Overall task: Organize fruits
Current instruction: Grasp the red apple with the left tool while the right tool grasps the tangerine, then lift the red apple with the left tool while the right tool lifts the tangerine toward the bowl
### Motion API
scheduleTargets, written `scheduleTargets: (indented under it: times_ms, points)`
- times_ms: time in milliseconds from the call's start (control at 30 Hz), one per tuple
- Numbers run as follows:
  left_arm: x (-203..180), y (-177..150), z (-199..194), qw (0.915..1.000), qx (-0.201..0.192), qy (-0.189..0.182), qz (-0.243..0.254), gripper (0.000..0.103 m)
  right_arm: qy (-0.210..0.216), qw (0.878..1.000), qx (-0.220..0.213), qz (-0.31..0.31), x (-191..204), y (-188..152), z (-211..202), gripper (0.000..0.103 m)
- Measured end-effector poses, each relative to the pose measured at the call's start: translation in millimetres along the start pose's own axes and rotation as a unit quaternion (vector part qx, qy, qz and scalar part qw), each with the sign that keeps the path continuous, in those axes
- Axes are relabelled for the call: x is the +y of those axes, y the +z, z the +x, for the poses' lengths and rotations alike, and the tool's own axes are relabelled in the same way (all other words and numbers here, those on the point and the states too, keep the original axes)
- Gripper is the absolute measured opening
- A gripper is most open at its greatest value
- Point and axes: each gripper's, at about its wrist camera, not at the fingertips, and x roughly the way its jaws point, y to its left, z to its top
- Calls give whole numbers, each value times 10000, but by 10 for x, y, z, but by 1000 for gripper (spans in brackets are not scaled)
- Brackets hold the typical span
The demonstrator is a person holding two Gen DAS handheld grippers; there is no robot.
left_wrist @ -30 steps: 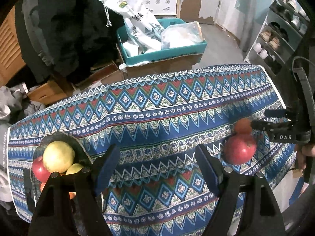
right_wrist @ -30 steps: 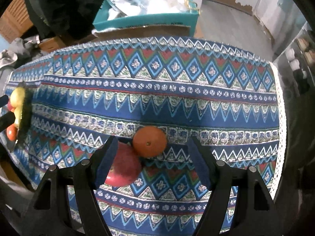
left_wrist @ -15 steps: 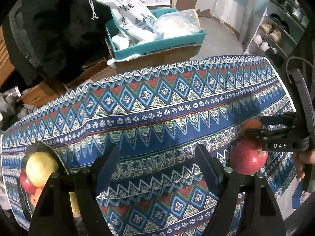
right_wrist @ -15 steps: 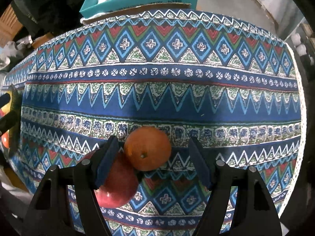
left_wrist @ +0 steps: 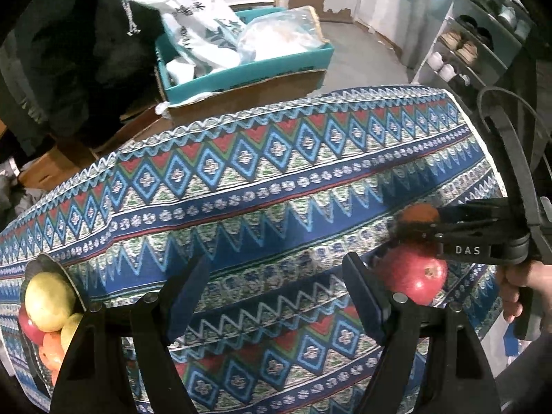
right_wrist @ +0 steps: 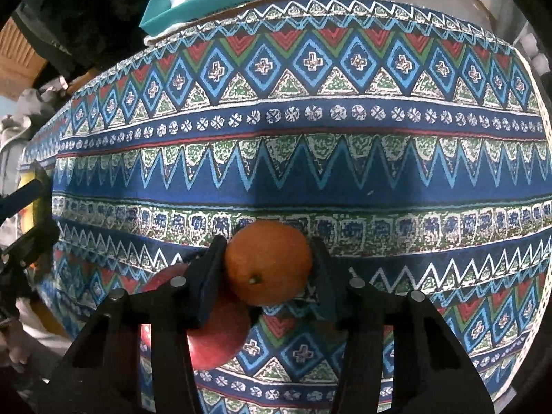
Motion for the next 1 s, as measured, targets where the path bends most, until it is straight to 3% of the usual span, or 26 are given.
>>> scheduleTargets:
  times_ms: [267,433,733,1000]
  points:
    - [-292,37,15,9987,100,-505,3,80,-479,9979,-410,-120,-177,-32,-440,48]
    - [-540,18,66,9967,183,-784,119,81,-519,9973,-518,10,-354,-162,-664,48]
    - [-916,-25,189,9938,383,-971,376,81,-807,9957,-441,-113,-504,-398,-806,48]
    - [-1126,-89,391,9912,647,-1028,529,81,-710,9964,-450,120,-627,-458,-839,48]
